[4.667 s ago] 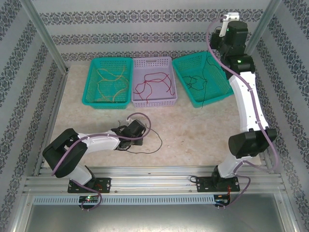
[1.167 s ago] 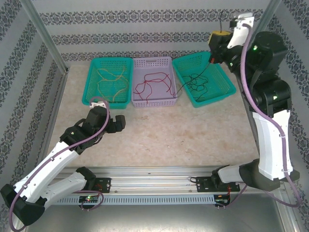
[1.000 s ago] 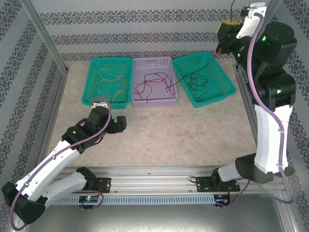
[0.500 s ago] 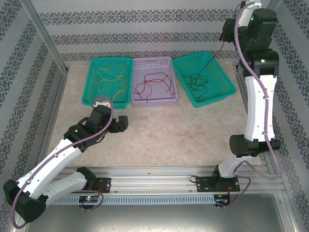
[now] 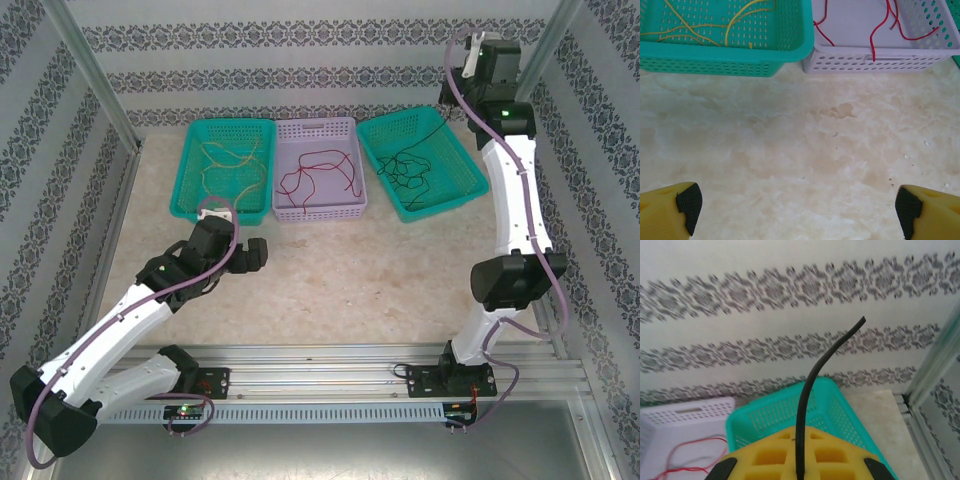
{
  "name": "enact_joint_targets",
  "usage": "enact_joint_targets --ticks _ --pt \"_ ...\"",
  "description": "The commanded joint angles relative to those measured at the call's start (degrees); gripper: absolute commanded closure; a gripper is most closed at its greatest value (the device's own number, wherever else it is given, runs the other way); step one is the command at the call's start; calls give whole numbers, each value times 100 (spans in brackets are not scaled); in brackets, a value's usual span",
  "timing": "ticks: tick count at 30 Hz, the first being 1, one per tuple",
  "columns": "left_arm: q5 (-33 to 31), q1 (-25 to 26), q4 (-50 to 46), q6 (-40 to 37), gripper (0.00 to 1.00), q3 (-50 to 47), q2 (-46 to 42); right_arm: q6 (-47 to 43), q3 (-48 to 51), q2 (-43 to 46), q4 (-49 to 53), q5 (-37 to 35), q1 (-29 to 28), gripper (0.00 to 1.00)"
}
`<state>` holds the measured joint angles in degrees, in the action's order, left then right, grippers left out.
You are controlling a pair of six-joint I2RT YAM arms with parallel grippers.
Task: Untangle the cables
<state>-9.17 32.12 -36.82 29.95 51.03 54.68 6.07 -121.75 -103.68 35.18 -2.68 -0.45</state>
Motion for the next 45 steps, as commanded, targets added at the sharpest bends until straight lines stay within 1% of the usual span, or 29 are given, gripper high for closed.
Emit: enact_joint_targets --ticks 1,3,9,12,15,20,24,28,31,33,38,42,44,45 --pt "47 -57 200 -103 0 22 -9 -188 376 -10 -591 -446 62 100" --pt "53 -57 209 -99 0 -6 -2 -181 483 -77 -631 -534 100 100" --pt "86 -56 228 -61 0 -57 -9 89 724 -302 -598 -428 221 100" --pt "121 -57 239 -42 0 -79 4 232 908 -368 -659 -579 246 100" --pt "150 -57 242 -25 0 -84 3 281 907 -502 -510 -934 301 100" --pt "164 -56 277 -7 0 -127 7 346 1171 -586 -541 -672 357 100" --pt "276 -52 376 9 0 -130 44 403 1113 -952 -246 -465 283 100" --pt "299 -52 327 -10 0 -58 92 336 879 -1489 159 -509 179 94" --pt "308 -57 316 -12 0 -76 71 358 720 -1768 400 -471 157 92" --pt "307 -55 299 -16 0 -84 65 378 673 -1897 440 -385 146 89" --pt "318 -59 341 -3 0 -171 73 312 304 -2269 816 -298 82 86" --pt "370 -57 405 28 0 -210 96 264 -48 -2592 1185 -200 45 81" --pt "371 -57 399 28 0 -216 102 289 -56 -2607 1210 -155 45 77" --pt "363 -57 389 20 0 -219 93 297 -13 -2571 1159 -166 37 73"
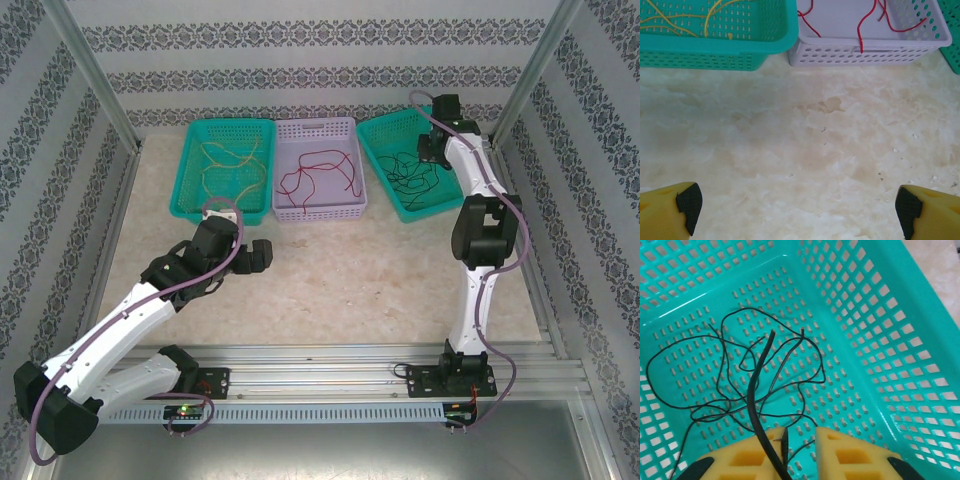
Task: Untangle the cables
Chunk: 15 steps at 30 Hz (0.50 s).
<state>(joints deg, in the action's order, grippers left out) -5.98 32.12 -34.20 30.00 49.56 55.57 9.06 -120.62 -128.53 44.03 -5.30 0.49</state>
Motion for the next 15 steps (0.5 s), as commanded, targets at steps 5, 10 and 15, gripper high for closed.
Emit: enact_joint_targets --ticks 5,10,15 --pt "26 -56 116 6 0 -121 -30 27 -58 94 168 5 -59 65" --pt "9 -56 137 -3 0 -119 -45 115 -71 367 100 -26 -53 59" --pt "-7 -52 142 5 0 -121 -47 295 121 909 -180 183 -62 50"
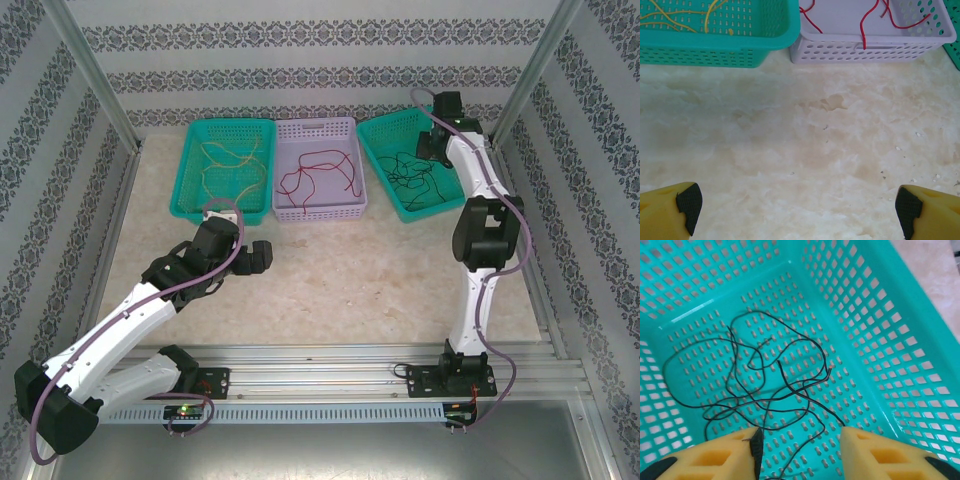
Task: Untangle the cables
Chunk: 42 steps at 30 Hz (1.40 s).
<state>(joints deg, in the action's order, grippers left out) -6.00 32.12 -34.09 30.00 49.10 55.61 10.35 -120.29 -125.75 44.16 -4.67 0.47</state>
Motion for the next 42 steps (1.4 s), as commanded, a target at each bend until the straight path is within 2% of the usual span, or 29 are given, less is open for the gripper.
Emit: enact_joint_targets --ticks 1,5,9,10,11,12,17,22,27,30,33,35,40,42 --pt "-6 -57 122 6 0 -59 -54 194 176 794 -305 155 -72 47" --pt "-158 -57 38 -16 0 61 -124 136 936 1523 -1119 -138 -214 36" --pt "-243 -52 -13 -59 0 165 -223 65 1460 2038 -1535 -180 -254 32" --pt "-234 -51 -18 -86 0 193 -241 59 1575 2168 -1603 -67 -250 23" --pt "-247 -56 -46 -114 0 229 -240 56 1747 2330 -1726 48 -261 5" --pt "-267 -50 -81 -140 0 268 -231 53 1912 2481 -1856 122 -277 2" --pt "-663 -65 -134 -168 0 373 -396 63 2862 3443 -2560 461 -444 2" --pt "-1318 -72 308 -236 0 -27 -933 -183 3867 4400 -3150 469 -661 2" --pt "-1785 -83 455 -682 0 -122 -1004 -301 5146 5291 -3765 503 -611 2" --pt "-2075 -91 600 -951 0 -262 -1067 -332 6009 5834 -4199 162 -584 2" --pt "-2285 -92 856 -1119 0 -495 -1215 11 6701 6339 -4517 -458 -517 2" --pt "-2314 -92 1180 -1185 0 -765 -1399 -52 7191 6567 -4706 -541 -417 2" --pt "-2288 -98 1560 -1269 0 -1207 -1588 -361 7892 6517 -4581 -741 -372 2" --pt "-2299 -99 1511 -1277 0 -1234 -1558 -379 8346 6535 -5099 -1084 -357 2"
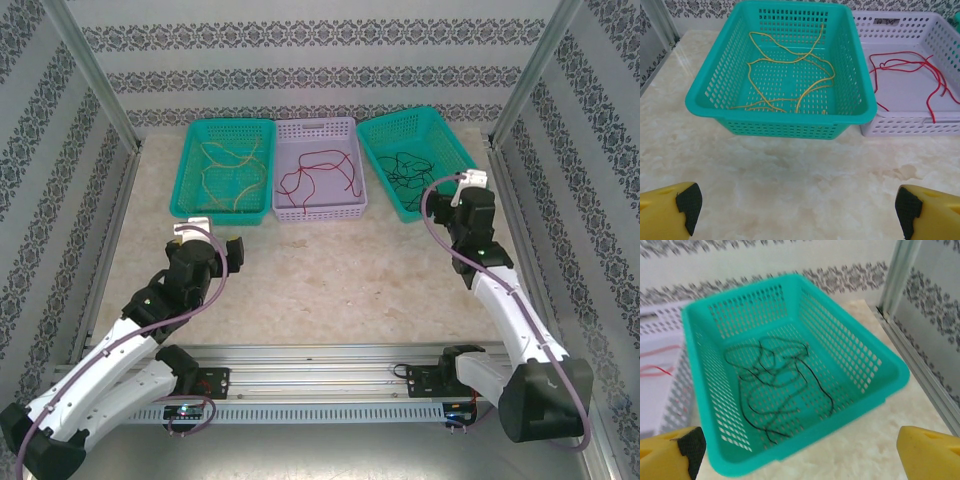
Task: Untangle the cables
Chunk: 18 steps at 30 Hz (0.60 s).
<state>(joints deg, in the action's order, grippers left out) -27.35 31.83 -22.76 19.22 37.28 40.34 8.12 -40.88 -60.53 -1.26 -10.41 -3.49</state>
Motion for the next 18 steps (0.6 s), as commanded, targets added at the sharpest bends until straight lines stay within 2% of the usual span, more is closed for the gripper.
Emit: enact_joint_targets --ticks 1,4,8,14,18 --pt "-184 -67 370 -191 0 -63 -13 -90 698 64 -968 -583 78 2" --pt "-225 -72 377 -200 0 -80 50 140 1240 40 -1785 -353 304 2" --pt "-270 -72 404 -217 0 -78 158 82 1354 -589 -2243 109 358 2" --pt "-446 -72 369 -268 0 -135 168 -8 2081 -1331 -3940 -85 351 2" --pt "-609 -80 475 -338 0 -252 188 -282 2084 -1541 -4362 202 349 2"
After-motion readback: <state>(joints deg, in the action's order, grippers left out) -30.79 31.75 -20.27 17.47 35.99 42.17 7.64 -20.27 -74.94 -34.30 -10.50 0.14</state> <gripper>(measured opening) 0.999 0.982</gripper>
